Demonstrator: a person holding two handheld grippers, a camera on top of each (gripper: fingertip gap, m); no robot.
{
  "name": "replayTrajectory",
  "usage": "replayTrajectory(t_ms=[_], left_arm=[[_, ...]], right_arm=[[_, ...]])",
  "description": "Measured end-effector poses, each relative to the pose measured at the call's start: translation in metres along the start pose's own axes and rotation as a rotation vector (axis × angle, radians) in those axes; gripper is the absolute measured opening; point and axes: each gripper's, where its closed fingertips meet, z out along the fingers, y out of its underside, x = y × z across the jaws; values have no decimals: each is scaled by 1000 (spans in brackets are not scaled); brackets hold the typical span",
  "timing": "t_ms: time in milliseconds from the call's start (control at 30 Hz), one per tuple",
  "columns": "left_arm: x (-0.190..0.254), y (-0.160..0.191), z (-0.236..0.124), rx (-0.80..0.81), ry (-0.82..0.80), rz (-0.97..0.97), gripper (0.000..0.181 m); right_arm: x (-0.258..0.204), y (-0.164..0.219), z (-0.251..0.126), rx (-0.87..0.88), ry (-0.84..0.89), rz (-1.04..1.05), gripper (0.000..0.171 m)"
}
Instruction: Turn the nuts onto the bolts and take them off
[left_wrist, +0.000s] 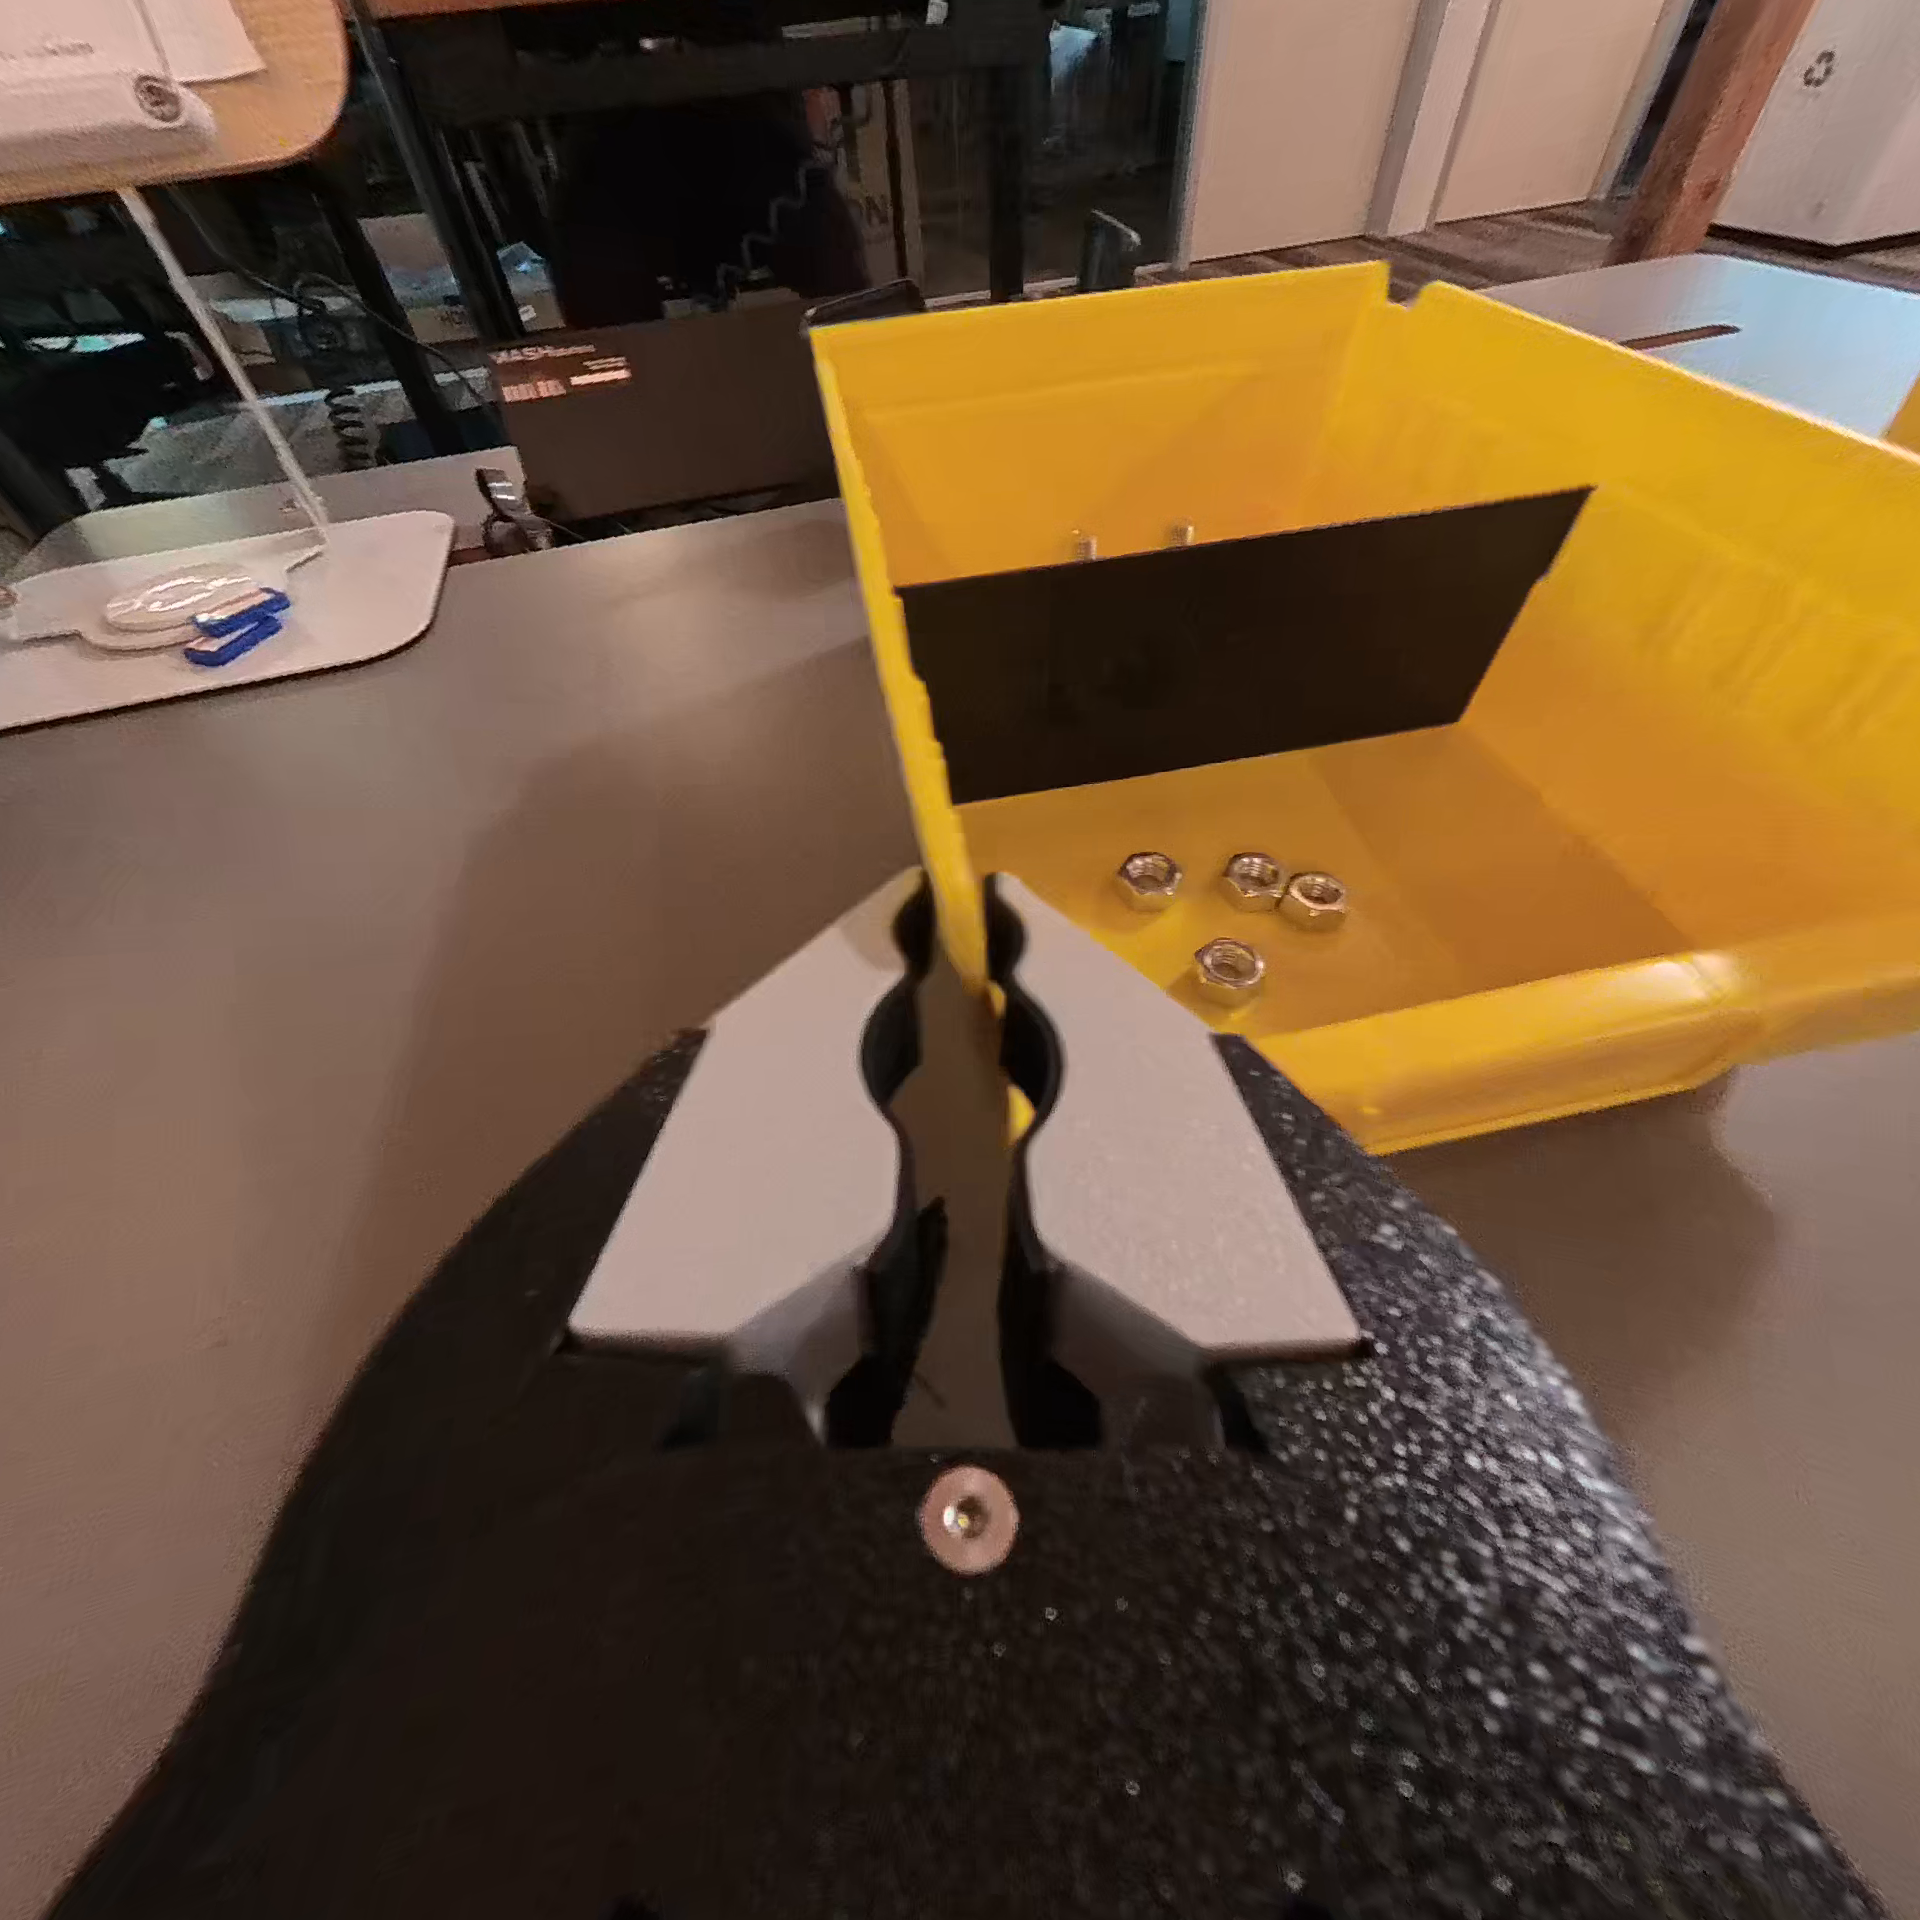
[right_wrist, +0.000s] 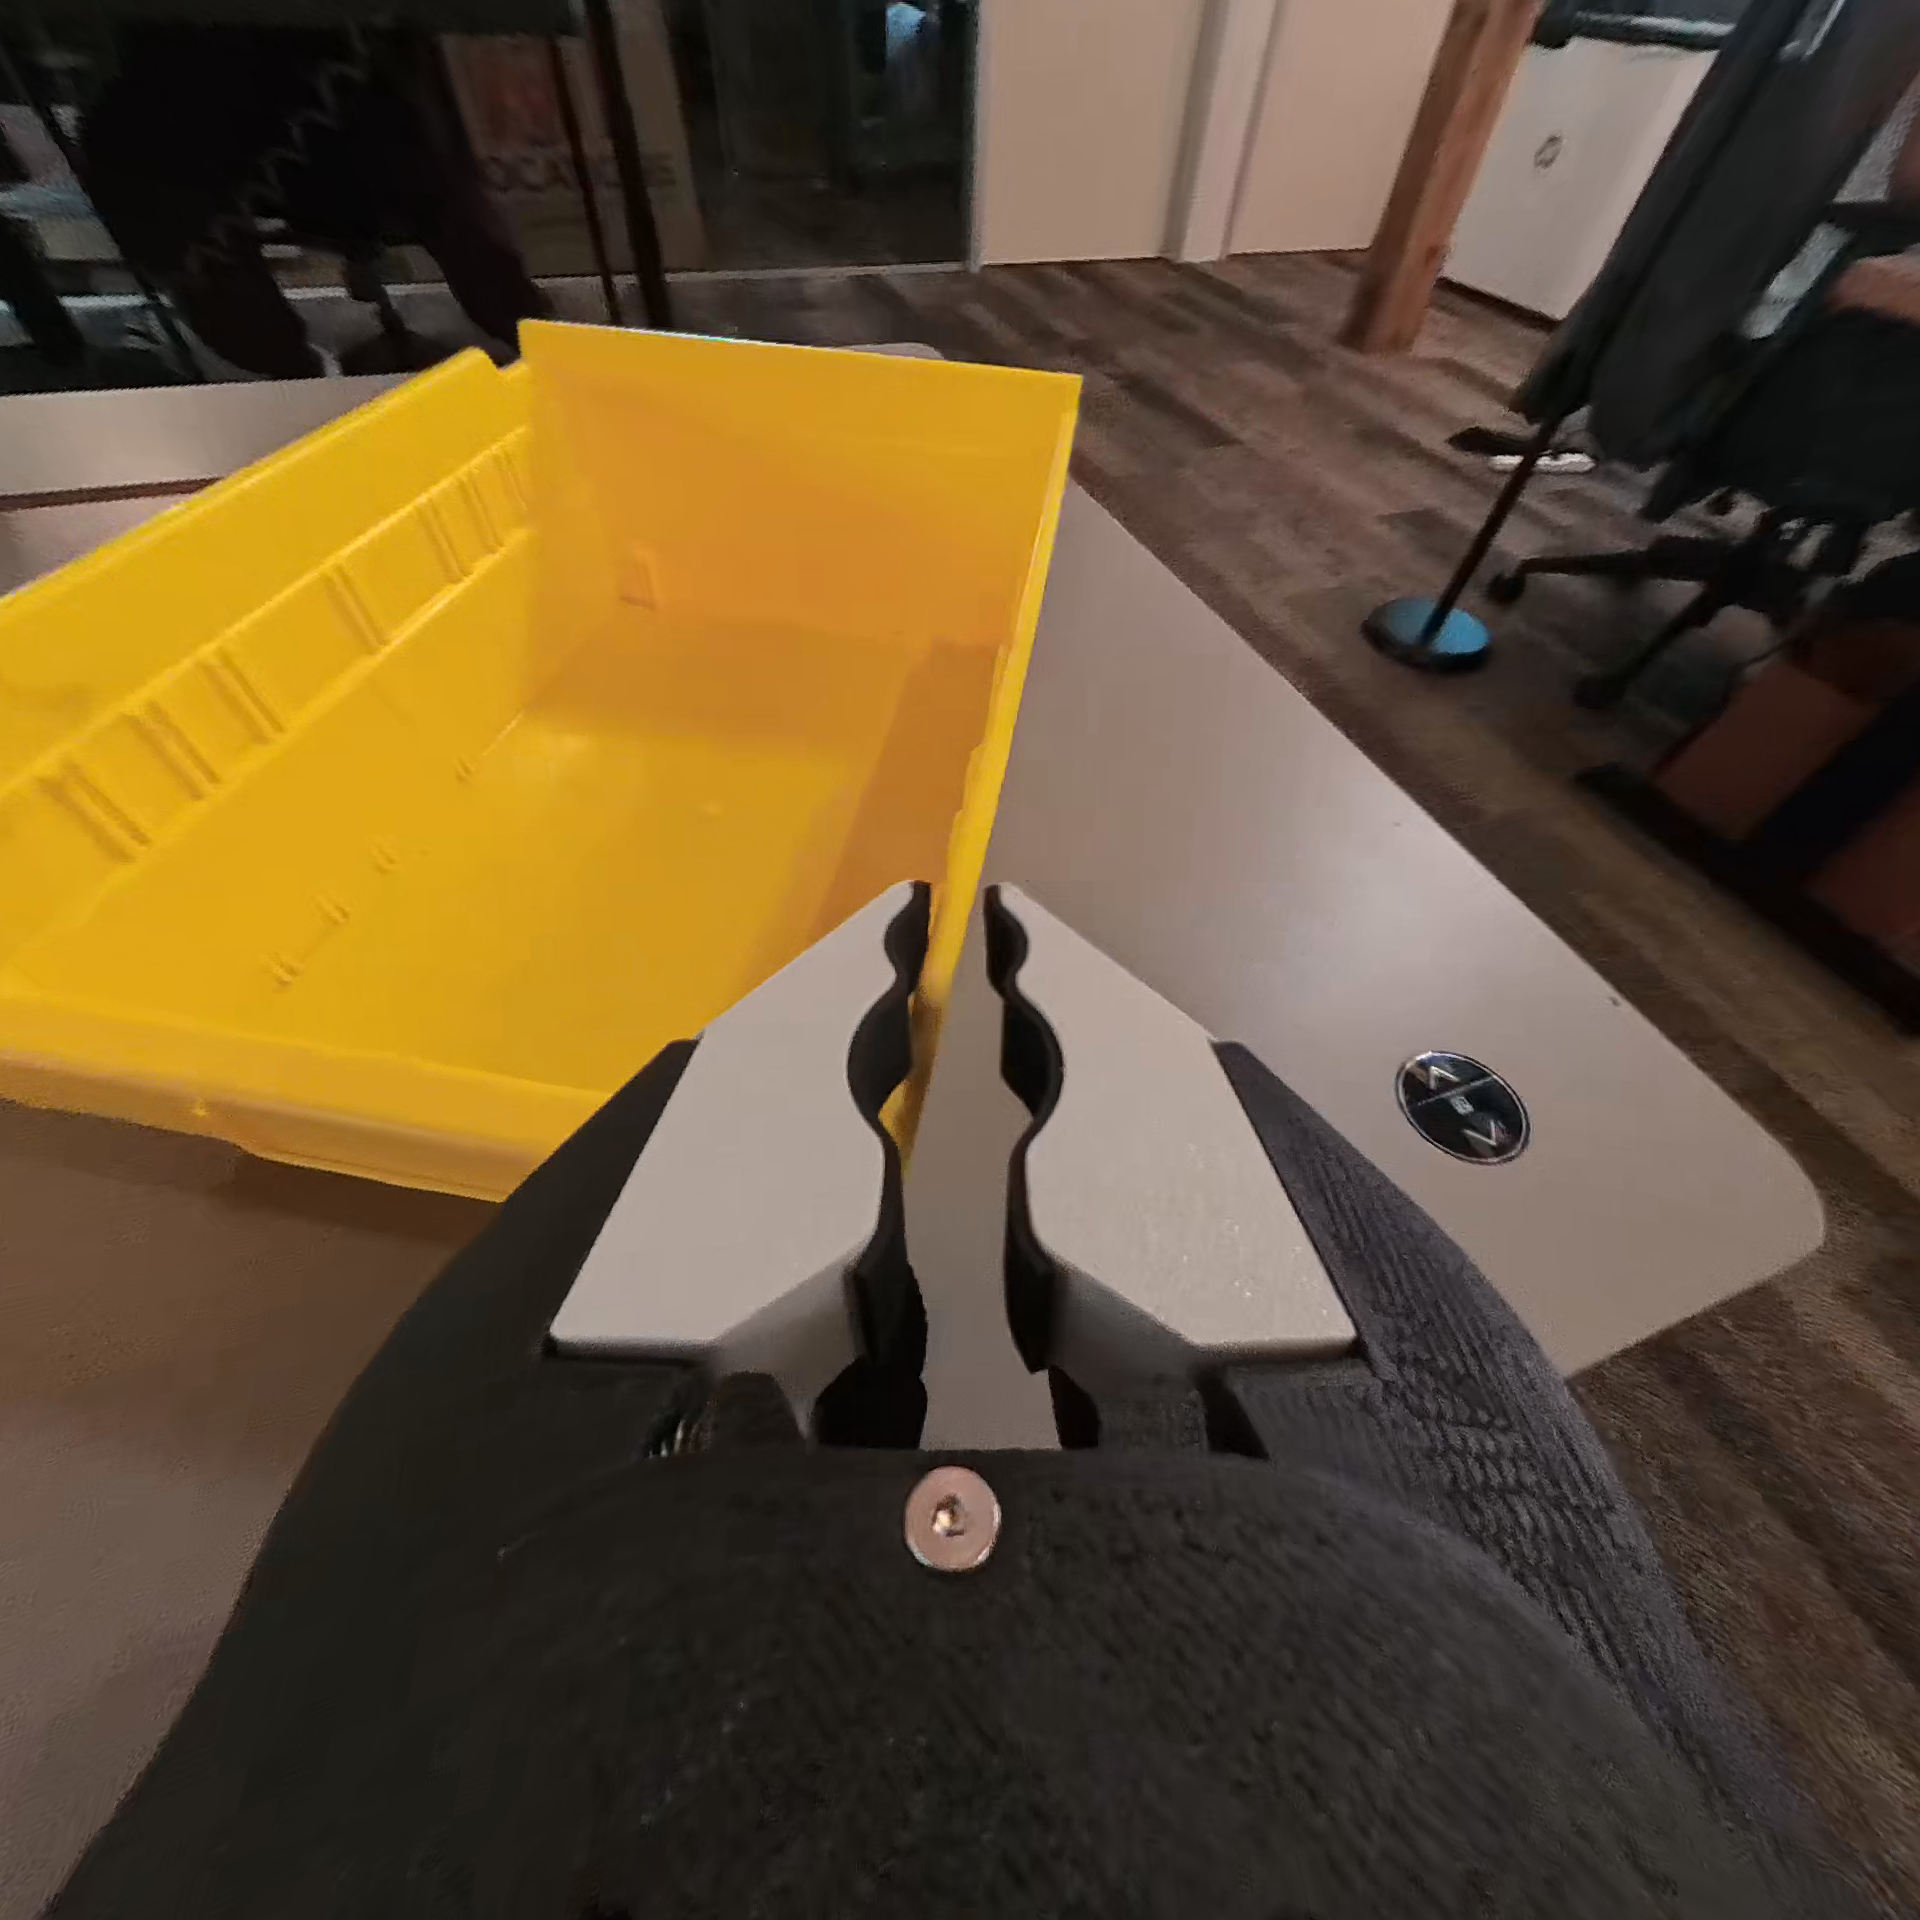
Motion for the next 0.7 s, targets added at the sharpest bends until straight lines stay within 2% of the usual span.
replayTrajectory(t_ms=[200,433,633,700], left_arm=[[-21,2,-14,-11,-92,67,1],[-69,14,-45,15,-160,-33,1],[-115,24,-68,5,-278,-42,1],[-129,27,-74,-4,-295,-29,1]], right_arm=[[6,-1,6,7,-123,-25,5],[21,-2,15,-21,-284,-145,8],[41,-2,31,-116,-312,-298,9],[47,-3,34,-130,-317,-292,9]])
